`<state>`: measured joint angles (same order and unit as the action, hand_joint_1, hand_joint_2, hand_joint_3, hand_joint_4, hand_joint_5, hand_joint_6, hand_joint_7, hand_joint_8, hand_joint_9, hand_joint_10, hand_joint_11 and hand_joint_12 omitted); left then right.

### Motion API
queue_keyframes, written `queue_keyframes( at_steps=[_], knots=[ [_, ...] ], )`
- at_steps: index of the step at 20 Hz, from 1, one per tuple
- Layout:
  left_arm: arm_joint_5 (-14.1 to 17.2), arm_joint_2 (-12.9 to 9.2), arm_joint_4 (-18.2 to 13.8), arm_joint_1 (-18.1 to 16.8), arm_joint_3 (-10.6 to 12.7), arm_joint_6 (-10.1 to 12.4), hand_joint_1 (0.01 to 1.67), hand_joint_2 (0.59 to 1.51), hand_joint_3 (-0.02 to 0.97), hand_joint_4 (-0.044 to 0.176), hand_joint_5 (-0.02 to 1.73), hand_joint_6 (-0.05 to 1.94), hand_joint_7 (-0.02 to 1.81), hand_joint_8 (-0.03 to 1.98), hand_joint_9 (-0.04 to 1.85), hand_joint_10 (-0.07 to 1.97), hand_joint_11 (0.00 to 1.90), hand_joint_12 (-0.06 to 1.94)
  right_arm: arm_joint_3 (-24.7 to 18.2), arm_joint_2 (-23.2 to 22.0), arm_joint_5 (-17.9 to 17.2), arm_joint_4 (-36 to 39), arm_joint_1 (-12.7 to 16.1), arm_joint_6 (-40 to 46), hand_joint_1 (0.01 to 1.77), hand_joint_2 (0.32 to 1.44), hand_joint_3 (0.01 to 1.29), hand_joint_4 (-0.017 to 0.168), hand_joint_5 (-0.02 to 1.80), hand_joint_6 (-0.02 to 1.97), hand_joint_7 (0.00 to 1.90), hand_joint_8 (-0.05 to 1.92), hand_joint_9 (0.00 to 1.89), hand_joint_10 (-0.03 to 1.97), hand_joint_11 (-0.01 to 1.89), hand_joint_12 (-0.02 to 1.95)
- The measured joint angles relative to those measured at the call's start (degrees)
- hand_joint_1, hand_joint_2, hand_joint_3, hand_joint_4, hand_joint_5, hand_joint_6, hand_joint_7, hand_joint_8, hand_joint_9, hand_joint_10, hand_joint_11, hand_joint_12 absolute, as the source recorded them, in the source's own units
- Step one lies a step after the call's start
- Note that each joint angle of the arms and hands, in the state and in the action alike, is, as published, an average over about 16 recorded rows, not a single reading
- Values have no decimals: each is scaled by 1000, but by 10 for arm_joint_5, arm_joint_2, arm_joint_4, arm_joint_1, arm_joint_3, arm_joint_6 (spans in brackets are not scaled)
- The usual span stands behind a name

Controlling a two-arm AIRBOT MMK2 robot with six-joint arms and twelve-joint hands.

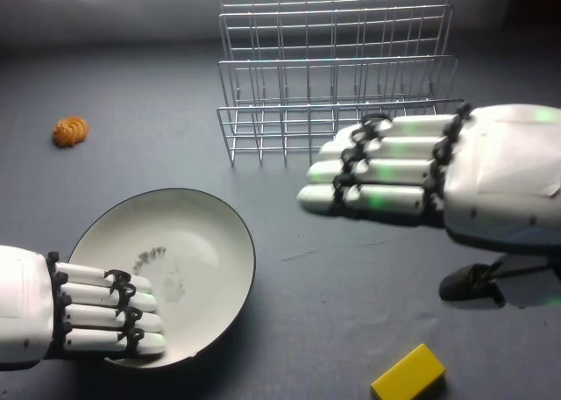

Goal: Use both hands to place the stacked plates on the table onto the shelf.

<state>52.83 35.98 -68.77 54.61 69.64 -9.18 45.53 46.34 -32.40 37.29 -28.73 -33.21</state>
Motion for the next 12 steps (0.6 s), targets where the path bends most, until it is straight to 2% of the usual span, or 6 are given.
queue_keyframes(
  at_steps=[12],
  knots=[
    [-24, -15, 26, -4, 17, 0, 17, 1098, 11, 1, 24, 16, 13, 10, 20, 6, 15, -15, 18, 38, -8, -8, 0, -45, 1134, 1001, 20, -4, 21, 19, 22, 13, 21, 4, 14, 217]
  ],
)
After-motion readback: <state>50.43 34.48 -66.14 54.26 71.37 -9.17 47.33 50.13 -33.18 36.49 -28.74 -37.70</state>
